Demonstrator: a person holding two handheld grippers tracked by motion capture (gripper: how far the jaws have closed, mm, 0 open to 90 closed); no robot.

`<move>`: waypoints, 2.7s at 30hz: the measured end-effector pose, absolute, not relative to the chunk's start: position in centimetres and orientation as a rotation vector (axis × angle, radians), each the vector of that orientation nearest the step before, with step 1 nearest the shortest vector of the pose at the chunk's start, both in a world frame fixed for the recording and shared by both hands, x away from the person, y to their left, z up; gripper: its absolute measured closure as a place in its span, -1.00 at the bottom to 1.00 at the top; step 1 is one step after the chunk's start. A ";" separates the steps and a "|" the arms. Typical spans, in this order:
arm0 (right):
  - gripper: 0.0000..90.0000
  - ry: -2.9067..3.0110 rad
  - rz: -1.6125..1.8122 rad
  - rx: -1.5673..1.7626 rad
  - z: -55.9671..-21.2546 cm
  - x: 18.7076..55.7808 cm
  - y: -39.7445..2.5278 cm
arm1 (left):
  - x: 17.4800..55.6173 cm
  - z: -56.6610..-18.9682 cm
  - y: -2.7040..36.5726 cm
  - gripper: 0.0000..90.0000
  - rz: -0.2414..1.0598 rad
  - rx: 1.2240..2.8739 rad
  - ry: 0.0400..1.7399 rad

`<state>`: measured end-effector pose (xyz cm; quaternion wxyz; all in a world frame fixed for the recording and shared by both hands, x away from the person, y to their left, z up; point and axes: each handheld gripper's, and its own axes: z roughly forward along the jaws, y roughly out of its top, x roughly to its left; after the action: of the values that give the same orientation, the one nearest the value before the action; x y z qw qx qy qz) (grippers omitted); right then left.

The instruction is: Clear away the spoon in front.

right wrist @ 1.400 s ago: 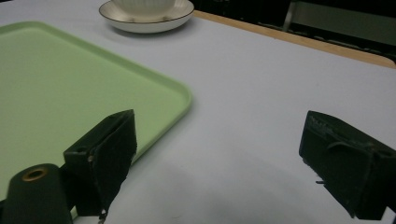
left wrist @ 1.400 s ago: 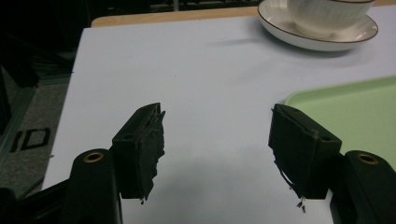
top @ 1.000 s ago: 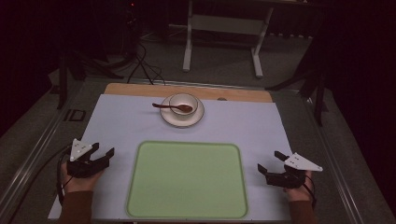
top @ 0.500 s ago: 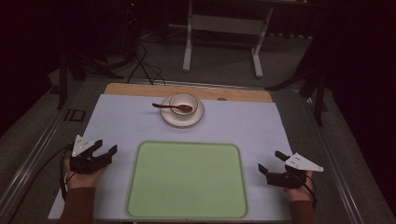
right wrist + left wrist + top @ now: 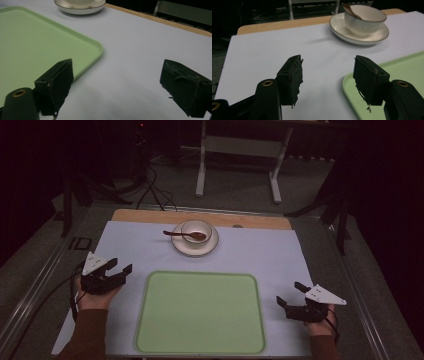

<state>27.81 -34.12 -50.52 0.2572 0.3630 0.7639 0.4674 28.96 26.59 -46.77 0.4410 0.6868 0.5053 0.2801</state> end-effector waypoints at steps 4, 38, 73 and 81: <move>-0.75 2.058 1.269 0.981 -50.4 27.8 -34.2 | 29.6 -46.3 26.1 -0.14 0.675 1.662 1.251; -0.70 2.053 1.247 0.974 -50.4 27.7 -34.2 | 37.2 -44.3 21.2 -0.13 0.629 1.741 1.179; -0.70 2.049 1.255 0.973 -50.3 27.8 -34.4 | 45.3 -46.8 18.9 0.45 0.334 1.796 1.211; -0.69 2.049 1.253 0.974 -50.3 27.8 -34.4 | 44.9 -46.7 18.5 0.79 0.346 1.816 1.181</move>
<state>27.77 -34.37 -50.32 0.2713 0.3615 0.7610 0.4653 44.92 18.49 -46.68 0.4564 0.7365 0.4790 0.1405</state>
